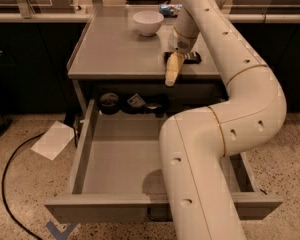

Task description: Place rxbar chocolate into top drawer

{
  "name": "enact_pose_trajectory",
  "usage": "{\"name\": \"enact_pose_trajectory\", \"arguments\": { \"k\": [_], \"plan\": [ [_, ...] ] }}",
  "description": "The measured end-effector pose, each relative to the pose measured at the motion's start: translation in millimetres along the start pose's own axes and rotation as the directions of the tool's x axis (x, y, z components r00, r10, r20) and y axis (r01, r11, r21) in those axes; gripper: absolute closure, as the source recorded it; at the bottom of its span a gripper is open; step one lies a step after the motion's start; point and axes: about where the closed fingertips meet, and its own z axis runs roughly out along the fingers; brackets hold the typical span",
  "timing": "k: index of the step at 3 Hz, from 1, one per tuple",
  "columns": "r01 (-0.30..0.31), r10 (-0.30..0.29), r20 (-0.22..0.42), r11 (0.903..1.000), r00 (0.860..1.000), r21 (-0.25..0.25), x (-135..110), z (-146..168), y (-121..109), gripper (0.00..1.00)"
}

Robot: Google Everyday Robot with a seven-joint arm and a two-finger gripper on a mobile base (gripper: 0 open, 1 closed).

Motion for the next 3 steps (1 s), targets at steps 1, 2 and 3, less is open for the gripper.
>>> {"name": "enact_pose_trajectory", "arguments": {
  "k": [1,2,3],
  "plan": [
    [-0.008,0.008,0.016,1.0,1.0,0.0,-2.9,-7.3,2.3,0.0],
    [-0.008,0.008,0.016,1.0,1.0,0.0,-2.9,-7.3,2.3,0.18],
    [-0.008,0.008,0.016,1.0,1.0,0.0,-3.0,-7.2,2.2,0.17]
  ]
}}
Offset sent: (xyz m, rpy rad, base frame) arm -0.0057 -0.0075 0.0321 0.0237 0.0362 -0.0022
